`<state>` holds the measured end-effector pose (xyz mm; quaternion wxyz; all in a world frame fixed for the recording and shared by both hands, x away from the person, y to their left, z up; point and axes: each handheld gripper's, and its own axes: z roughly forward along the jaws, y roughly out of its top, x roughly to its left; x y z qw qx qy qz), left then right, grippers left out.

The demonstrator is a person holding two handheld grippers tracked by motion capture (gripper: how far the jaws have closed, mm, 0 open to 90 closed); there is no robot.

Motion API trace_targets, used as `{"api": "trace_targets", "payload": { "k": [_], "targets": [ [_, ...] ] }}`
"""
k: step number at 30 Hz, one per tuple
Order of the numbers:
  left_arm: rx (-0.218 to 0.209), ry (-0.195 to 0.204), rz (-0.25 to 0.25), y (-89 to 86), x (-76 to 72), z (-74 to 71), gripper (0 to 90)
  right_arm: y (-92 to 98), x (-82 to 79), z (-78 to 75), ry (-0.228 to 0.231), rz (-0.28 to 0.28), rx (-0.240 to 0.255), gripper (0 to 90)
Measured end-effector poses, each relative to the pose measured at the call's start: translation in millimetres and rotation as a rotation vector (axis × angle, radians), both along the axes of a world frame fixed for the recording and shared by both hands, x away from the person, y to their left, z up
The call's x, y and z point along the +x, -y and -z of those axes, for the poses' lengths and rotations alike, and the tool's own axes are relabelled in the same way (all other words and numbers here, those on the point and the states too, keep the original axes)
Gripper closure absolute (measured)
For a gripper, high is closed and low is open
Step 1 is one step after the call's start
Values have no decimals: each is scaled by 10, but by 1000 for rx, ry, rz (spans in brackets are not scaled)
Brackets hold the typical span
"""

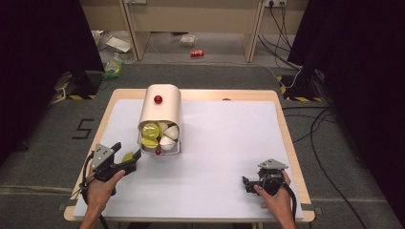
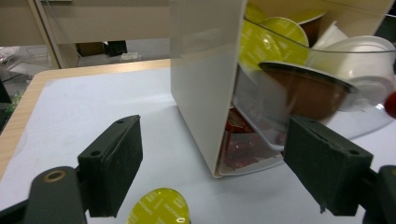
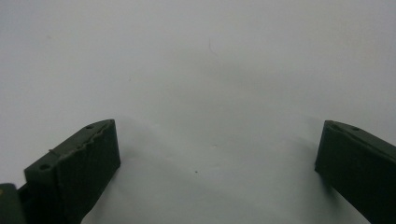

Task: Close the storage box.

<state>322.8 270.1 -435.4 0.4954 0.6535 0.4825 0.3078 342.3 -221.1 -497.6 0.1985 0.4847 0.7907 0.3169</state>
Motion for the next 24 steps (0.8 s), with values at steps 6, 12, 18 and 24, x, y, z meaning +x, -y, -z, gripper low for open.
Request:
{"api": "trace_targets", "payload": {
  "k": [6, 12, 18, 24],
  "targets": [
    [4, 5, 14, 63, 17, -28, 166, 0, 0, 0, -1, 0, 1, 3],
    [-11, 8, 16, 65, 29, -64, 156, -1, 0, 0, 0, 0, 0, 3],
    [-6, 15, 8, 88, 63, -88, 156, -1, 0, 0, 0, 0, 1, 3],
    [-3, 16, 9, 106, 93, -91, 157, 0, 1, 0, 0, 0, 0, 3]
  ]
}}
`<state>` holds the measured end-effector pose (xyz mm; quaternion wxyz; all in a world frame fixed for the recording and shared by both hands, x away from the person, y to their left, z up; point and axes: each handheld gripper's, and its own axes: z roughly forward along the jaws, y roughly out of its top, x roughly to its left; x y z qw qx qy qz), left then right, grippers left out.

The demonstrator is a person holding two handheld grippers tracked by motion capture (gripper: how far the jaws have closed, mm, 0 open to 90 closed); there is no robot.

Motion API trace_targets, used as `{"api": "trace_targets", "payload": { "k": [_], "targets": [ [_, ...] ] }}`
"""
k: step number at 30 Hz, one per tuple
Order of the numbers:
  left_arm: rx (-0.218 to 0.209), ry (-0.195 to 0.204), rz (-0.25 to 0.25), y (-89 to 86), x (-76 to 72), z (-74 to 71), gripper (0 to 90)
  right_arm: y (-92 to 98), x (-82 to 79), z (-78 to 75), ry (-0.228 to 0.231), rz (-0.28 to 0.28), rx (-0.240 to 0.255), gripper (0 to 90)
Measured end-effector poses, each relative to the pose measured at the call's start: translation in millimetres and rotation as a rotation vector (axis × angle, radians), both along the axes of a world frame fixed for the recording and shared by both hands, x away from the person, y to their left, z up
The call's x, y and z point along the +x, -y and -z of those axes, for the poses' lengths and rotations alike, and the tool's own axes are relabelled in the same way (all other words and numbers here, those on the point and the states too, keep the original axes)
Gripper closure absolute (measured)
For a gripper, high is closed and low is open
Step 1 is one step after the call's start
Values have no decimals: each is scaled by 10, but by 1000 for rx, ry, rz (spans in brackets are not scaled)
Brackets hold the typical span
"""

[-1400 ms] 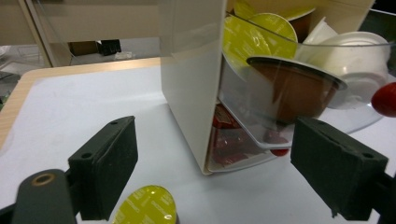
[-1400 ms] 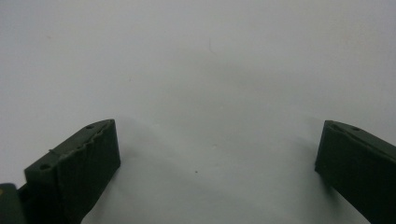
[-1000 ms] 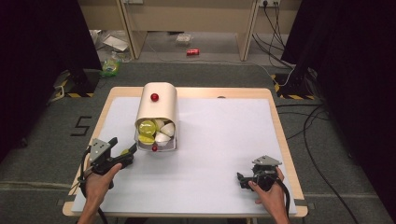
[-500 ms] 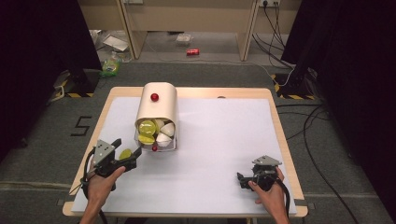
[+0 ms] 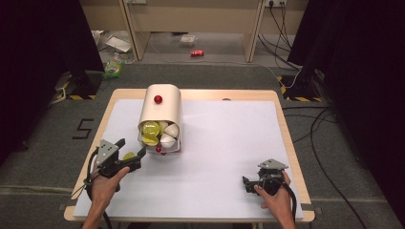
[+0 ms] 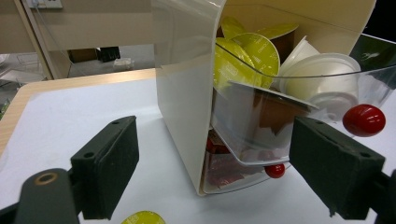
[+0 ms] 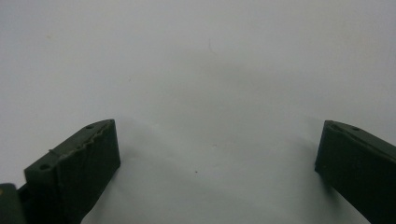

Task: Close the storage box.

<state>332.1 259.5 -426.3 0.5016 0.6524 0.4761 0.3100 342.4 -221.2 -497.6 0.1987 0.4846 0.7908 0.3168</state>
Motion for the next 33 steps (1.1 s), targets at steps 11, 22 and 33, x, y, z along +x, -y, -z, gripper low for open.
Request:
{"api": "trace_targets", "payload": {
  "k": [11, 22, 33],
  "targets": [
    [0, 8, -1, 51, 75, -33, 156, -1, 0, 0, -1, 0, 0, 3],
    [-5, 10, -6, 75, 148, -32, 156, -1, -1, 0, 0, 0, 0, 3],
    [-13, 0, -13, 75, 227, -21, 156, -1, 0, 0, 0, 0, 1, 3]
  ]
}}
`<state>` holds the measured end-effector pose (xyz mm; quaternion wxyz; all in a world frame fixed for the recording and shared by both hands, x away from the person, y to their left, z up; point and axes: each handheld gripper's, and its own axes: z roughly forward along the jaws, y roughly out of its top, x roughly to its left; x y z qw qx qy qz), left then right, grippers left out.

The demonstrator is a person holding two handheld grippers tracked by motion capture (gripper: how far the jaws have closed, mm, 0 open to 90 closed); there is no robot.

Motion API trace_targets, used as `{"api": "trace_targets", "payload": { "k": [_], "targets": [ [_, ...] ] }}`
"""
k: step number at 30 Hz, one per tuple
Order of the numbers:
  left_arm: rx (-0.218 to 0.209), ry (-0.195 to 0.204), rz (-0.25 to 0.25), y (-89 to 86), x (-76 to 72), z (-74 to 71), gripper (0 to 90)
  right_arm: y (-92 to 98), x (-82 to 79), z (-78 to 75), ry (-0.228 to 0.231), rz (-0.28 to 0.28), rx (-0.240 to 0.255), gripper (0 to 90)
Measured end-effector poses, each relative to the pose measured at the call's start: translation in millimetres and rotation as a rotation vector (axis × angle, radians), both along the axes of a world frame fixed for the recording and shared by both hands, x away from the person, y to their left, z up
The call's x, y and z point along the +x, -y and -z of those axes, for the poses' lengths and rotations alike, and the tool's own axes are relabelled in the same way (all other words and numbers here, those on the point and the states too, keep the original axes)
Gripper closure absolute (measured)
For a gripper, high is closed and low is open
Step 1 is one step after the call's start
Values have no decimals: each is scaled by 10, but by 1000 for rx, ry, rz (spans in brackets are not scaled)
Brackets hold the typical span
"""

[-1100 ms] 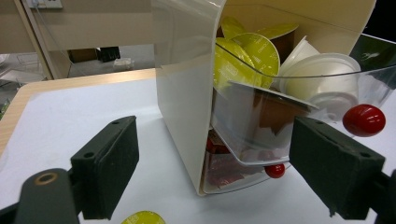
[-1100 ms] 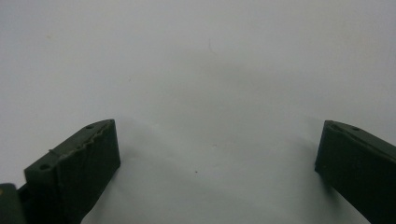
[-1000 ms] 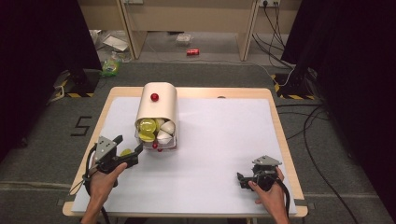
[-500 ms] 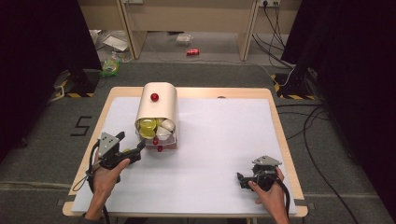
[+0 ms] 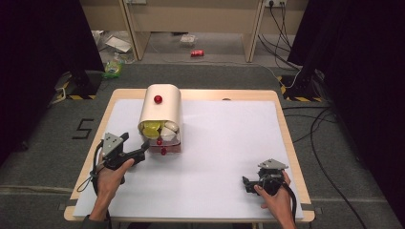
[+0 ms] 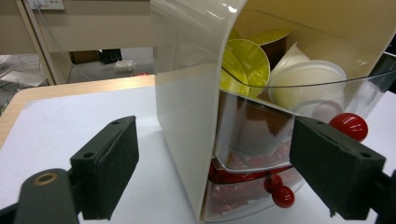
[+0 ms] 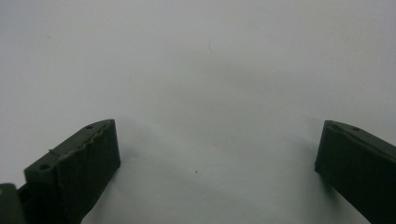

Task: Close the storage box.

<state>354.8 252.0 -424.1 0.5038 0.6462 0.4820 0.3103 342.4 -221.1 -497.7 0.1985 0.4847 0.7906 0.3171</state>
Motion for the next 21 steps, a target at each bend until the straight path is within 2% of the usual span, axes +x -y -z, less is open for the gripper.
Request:
{"api": "trace_targets", "payload": {
  "k": [14, 21],
  "targets": [
    [24, -8, 3, 38, 81, -35, 153, -1, 0, 0, -1, 1, 1, 3],
    [20, -10, 2, 34, 85, -33, 148, 0, 0, 0, -1, 0, 0, 3]
  ]
}}
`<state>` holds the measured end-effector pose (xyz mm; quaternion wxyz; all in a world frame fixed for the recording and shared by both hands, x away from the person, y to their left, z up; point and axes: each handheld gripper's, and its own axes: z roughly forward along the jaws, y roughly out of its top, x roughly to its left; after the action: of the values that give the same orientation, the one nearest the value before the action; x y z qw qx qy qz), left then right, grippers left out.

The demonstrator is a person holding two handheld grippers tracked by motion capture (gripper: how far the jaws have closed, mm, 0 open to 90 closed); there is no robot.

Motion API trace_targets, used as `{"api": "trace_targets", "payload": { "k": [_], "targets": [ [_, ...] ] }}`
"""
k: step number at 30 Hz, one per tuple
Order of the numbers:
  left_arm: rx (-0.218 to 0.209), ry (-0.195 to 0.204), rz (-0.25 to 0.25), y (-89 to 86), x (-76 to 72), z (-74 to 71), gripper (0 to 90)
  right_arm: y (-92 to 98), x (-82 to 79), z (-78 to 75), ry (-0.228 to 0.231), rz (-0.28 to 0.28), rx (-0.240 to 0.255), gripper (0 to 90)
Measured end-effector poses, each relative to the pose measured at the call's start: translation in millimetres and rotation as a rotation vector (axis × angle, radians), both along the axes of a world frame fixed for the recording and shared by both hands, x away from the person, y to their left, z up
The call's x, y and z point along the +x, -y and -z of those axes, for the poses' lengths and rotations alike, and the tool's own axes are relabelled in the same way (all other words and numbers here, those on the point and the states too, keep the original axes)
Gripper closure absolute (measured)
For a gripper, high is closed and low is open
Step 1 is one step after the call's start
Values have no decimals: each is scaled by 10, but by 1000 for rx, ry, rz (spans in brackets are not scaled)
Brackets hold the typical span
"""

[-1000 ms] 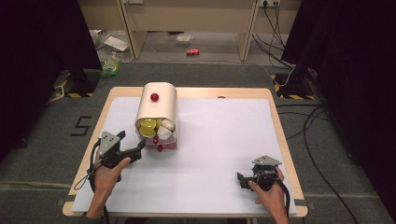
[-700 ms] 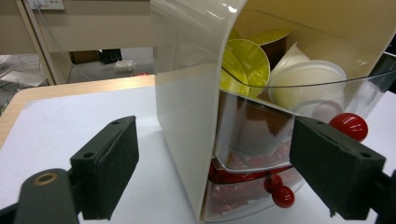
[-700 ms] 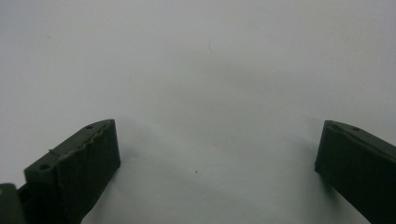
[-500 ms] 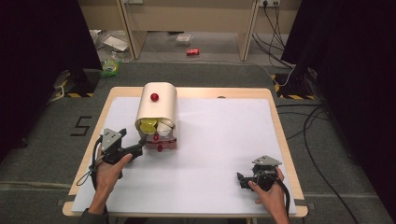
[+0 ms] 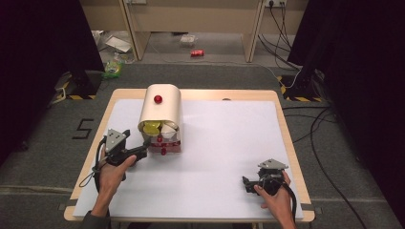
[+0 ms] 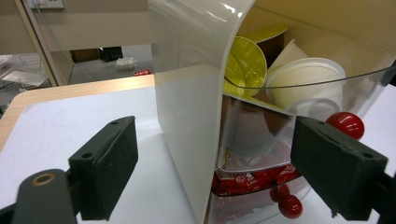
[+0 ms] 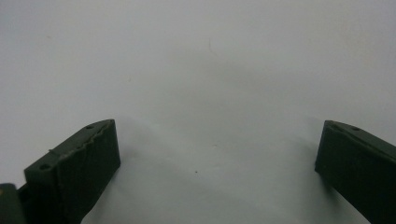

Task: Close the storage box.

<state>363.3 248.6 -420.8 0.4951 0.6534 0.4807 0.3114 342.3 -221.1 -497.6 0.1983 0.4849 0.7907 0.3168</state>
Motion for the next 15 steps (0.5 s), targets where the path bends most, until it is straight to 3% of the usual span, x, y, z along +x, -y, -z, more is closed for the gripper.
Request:
{"api": "trace_targets", "payload": {
  "k": [15],
  "targets": [
    [5, 0, 39, 39, -98, -13, 175, 0, -1, 0, 0, 0, 0, 3]
  ]
}}
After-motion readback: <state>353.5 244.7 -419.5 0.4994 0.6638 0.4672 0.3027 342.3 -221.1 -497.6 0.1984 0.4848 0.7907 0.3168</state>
